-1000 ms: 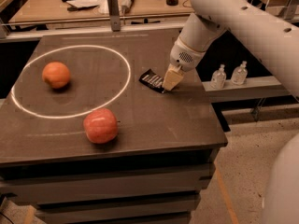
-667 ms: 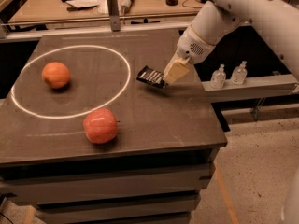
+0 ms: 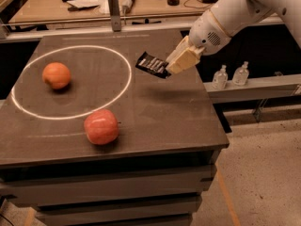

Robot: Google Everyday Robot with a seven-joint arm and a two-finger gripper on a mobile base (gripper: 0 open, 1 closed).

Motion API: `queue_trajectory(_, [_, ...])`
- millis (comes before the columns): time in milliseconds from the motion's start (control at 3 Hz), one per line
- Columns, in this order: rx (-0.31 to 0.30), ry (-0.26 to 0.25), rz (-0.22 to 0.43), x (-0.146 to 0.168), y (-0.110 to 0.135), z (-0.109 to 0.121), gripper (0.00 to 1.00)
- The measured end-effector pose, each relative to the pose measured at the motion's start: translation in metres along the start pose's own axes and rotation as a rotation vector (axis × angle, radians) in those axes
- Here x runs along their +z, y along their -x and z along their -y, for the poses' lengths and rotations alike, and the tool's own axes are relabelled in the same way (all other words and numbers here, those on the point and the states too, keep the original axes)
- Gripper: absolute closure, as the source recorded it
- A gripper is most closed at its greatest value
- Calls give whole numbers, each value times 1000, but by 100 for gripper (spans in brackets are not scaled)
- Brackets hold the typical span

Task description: Move rxbar chocolate near apple

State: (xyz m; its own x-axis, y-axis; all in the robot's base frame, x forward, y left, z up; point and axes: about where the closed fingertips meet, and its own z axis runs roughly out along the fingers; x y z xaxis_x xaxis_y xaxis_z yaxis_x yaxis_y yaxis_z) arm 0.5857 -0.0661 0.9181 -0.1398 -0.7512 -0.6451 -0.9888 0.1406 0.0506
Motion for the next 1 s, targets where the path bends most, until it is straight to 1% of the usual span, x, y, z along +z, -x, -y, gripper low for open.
queue_trajectory(333, [-52, 36, -3, 1, 3, -21, 100])
queue_trajectory(667, [-86, 71, -46, 10, -1, -46, 100])
queue_trajectory(1000, [-140, 117, -83, 30, 3, -77, 100])
